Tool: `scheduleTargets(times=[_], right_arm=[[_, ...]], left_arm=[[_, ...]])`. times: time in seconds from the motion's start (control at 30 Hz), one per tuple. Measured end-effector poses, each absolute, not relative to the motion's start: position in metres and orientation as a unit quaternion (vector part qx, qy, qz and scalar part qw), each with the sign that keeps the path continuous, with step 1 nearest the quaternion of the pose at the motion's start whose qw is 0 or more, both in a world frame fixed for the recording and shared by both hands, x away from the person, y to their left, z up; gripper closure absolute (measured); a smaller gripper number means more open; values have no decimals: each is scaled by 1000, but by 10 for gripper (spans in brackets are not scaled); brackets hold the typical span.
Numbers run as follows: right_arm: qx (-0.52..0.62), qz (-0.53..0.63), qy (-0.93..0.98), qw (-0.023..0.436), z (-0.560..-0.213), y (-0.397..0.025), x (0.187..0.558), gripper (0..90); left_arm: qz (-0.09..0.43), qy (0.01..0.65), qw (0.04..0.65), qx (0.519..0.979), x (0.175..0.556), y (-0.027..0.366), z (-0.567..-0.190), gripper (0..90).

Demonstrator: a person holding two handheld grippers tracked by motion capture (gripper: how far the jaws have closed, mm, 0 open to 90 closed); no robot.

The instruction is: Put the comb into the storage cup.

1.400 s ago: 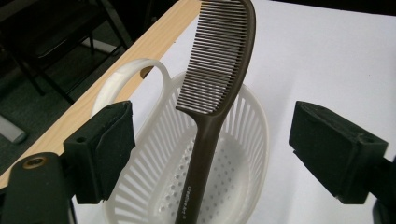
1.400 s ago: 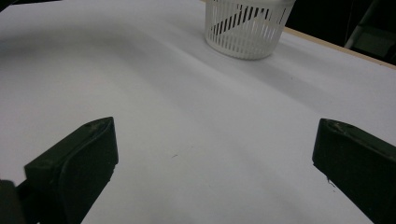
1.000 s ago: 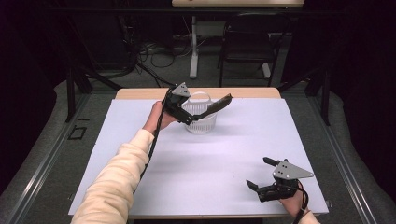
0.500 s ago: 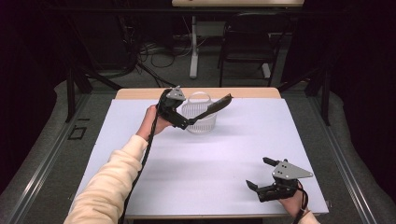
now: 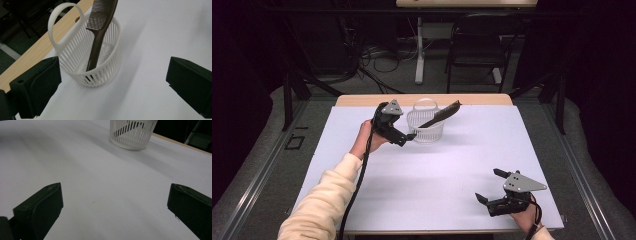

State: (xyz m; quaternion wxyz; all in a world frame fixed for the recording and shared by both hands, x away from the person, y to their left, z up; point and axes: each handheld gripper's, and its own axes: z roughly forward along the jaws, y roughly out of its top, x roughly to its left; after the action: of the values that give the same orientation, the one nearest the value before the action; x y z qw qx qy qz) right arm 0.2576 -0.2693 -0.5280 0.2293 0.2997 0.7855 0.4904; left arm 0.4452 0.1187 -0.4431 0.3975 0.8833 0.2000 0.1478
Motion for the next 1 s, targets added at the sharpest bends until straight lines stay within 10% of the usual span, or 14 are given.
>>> scheduleTargets(times=[1.0], right_arm=[[301, 488, 787, 229, -528, -269, 258, 0]], left_arm=[[132, 253, 395, 873, 407, 164, -471, 0]])
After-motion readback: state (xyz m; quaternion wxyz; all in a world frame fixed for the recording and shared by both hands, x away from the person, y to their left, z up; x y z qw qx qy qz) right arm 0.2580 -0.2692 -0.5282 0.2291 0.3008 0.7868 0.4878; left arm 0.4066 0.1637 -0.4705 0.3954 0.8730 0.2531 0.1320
